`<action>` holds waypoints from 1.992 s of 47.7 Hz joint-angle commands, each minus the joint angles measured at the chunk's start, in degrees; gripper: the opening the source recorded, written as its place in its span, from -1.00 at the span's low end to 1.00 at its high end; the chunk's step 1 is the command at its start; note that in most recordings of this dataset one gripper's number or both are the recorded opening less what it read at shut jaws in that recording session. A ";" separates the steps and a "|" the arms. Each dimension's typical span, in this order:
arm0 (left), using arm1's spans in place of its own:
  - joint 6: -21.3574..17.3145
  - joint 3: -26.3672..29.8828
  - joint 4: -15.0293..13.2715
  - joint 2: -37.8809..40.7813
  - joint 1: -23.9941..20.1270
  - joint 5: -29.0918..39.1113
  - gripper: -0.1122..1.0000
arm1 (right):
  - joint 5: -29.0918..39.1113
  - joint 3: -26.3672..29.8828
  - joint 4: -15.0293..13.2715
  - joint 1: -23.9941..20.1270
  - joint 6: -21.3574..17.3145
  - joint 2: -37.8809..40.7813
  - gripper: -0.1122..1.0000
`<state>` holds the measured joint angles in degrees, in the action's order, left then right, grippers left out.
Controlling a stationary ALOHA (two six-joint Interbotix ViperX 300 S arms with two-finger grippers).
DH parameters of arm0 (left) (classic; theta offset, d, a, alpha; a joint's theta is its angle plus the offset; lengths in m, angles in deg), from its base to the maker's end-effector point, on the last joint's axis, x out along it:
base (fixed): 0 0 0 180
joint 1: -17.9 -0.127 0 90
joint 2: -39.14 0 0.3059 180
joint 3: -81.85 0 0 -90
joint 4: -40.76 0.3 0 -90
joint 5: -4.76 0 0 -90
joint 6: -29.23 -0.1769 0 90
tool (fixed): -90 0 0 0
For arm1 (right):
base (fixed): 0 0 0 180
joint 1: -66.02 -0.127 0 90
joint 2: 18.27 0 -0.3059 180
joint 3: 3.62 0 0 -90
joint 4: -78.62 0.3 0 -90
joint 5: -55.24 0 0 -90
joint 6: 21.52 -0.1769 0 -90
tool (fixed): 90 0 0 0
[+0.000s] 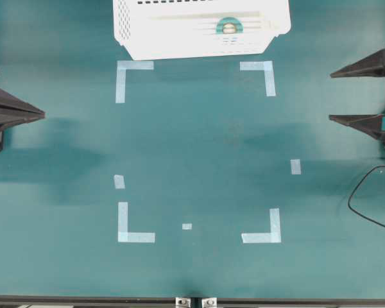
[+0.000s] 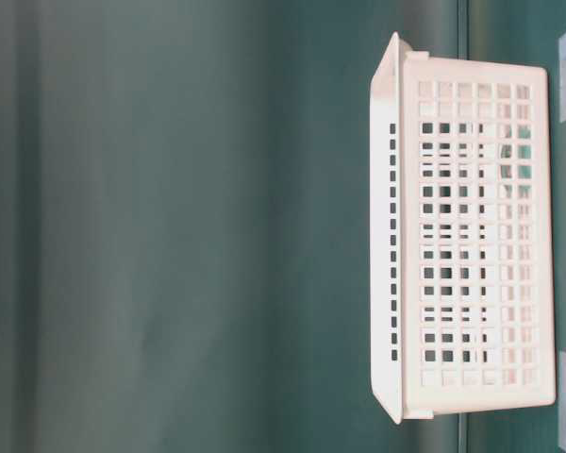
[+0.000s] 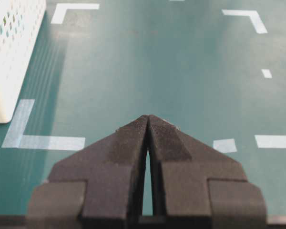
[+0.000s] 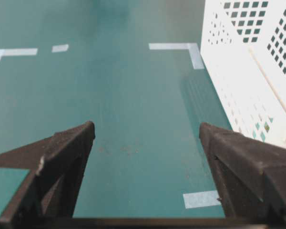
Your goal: Put the tape in the middle into the white basket.
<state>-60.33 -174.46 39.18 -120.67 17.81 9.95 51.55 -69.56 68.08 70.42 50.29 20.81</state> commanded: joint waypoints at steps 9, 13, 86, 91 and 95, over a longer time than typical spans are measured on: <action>-0.09 0.62 0.00 0.53 -0.26 -0.62 -0.99 | -0.44 -2.11 -0.09 -0.09 -0.09 -1.76 0.88; -0.09 0.62 0.00 0.53 -0.18 -0.53 -0.99 | -0.26 -2.72 -0.09 -0.09 0.00 -2.64 0.88; -0.09 0.62 0.00 0.44 -0.18 -0.53 -0.99 | 5.19 -8.79 -0.18 -0.09 -0.09 -6.06 0.88; -0.09 0.62 0.00 0.53 -0.18 -0.53 -0.99 | 4.48 -9.23 -0.18 0.00 -0.09 -6.15 0.88; -0.09 0.62 0.00 0.44 -0.26 -0.62 -0.99 | 4.31 -9.40 -0.09 -0.09 -0.09 -6.15 0.88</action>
<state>-60.33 -174.55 39.18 -120.67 17.81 9.86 56.64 -79.58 67.99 70.42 50.11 14.31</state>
